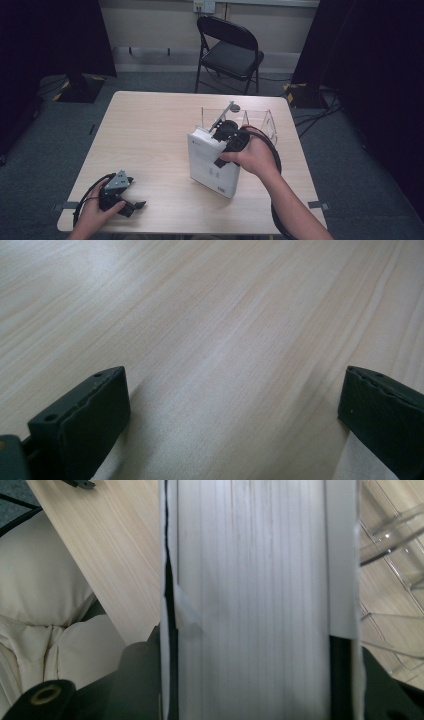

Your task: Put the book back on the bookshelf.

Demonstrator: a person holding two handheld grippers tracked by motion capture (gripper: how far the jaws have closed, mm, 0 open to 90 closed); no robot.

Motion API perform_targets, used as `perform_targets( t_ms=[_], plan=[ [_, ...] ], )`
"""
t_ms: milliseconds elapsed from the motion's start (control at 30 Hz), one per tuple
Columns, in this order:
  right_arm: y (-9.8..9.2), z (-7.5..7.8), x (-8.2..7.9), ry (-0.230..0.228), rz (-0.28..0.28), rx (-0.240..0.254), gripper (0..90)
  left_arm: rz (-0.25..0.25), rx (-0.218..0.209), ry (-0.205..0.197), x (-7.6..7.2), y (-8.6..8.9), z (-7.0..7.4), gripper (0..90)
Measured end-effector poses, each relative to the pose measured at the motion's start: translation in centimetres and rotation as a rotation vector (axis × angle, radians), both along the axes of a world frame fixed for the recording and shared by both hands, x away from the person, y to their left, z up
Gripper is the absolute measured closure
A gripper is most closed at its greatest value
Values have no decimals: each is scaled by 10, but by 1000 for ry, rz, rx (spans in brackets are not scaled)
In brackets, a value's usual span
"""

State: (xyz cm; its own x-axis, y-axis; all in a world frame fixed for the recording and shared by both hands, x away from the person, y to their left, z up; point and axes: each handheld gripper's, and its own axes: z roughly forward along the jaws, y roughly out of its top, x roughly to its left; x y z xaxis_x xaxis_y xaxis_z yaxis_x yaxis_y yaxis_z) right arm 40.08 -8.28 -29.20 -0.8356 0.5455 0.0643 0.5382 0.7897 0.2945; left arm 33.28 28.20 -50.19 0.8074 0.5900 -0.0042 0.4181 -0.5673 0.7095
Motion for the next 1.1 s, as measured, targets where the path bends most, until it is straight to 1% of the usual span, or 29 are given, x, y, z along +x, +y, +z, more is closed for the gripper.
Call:
perform_targets(
  t_ms=[200, 300, 433, 667, 733, 900, 967, 1000, 1100],
  plan=[
    [-9, 2, -2, 1, -16, -21, 524, 1, -4, -3, 0, 0, 0, 0],
    [-13, 3, -2, 2, -22, -20, 524, 1, -9, -6, 0, 0, -1, 0],
    [-22, 4, -3, 0, -43, -24, 524, 2, -8, -6, 0, 0, -1, 0],
    [-33, 7, -4, 0, -63, -9, 524, 2, -8, -6, 0, 0, -1, 0],
    [-35, 7, -4, -5, -69, -11, 524, 1, -8, -6, 0, 0, -1, 0],
    [-41, 8, -4, 3, -84, -13, 524, 1, -8, -6, 0, 0, -1, 0],
    [-43, 8, -4, 1, -81, -18, 524, 1, -8, -5, 0, 0, -1, 0],
    [-44, 8, -4, 1, -90, -22, 524, 1, -8, -5, 0, 0, -1, 0],
    [-49, 9, -4, 2, -94, -16, 524, 2, -8, -5, 0, 0, -1, 0]
  ],
)
